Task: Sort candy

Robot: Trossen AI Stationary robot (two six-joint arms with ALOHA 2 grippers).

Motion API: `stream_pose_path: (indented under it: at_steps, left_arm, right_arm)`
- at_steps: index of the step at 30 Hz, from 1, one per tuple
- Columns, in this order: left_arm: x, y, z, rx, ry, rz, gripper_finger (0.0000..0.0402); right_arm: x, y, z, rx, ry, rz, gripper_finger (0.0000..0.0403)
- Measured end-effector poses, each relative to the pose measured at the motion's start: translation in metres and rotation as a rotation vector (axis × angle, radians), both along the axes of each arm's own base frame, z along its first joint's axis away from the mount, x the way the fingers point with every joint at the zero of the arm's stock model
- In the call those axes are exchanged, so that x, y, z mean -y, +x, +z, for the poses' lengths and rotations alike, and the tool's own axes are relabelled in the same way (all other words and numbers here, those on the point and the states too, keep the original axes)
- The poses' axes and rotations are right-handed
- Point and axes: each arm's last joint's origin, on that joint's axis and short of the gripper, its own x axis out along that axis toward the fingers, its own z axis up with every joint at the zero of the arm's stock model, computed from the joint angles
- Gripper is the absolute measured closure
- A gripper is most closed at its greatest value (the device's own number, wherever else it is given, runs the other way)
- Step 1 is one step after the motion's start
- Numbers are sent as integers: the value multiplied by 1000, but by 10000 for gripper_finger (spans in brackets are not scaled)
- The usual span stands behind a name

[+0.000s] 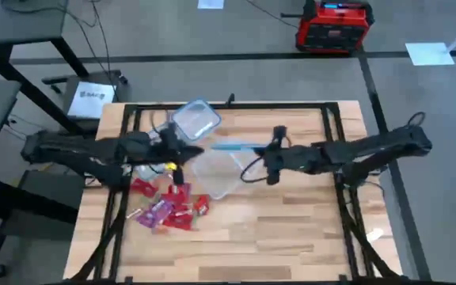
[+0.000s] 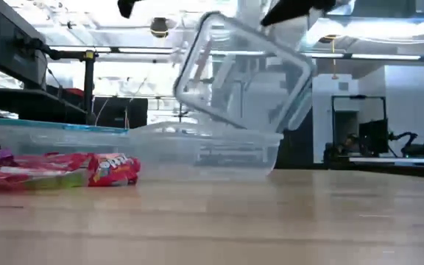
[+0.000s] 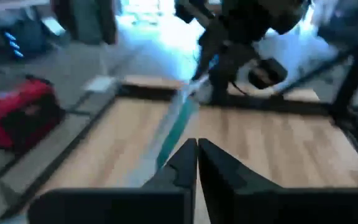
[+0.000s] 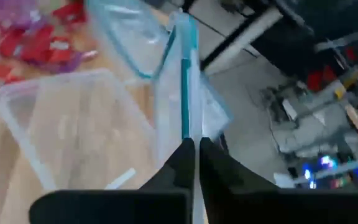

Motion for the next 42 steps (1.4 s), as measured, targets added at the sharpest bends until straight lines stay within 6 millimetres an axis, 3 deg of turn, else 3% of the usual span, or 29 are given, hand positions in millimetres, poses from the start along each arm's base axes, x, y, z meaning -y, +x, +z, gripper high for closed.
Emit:
stream_pose_path:
  at_steps: [8, 17, 28, 31, 37, 42]
  left_arm:
    - [-7, -8, -1, -25, -21, 41, 402]
    - [-6, 5, -15, -126, -27, 44, 402]
    - [1, 14, -24, -168, -42, 14, 402]
    - [1, 14, -24, -168, -42, 12, 402]
    - [1, 14, -24, -170, -38, 13, 402]
    - [1, 14, -24, -171, -38, 12, 402]
  right_arm:
    - [41, -47, 18, -15, 64, -212, 402]
    - [64, -61, 4, -147, 129, -380, 402]
    - [62, -69, -8, -254, 498, -59, 403]
    - [83, -73, -21, -237, 549, -181, 403]
    - [138, -87, -75, -276, 607, -459, 403]
    - [173, -96, -109, -313, 603, -567, 403]
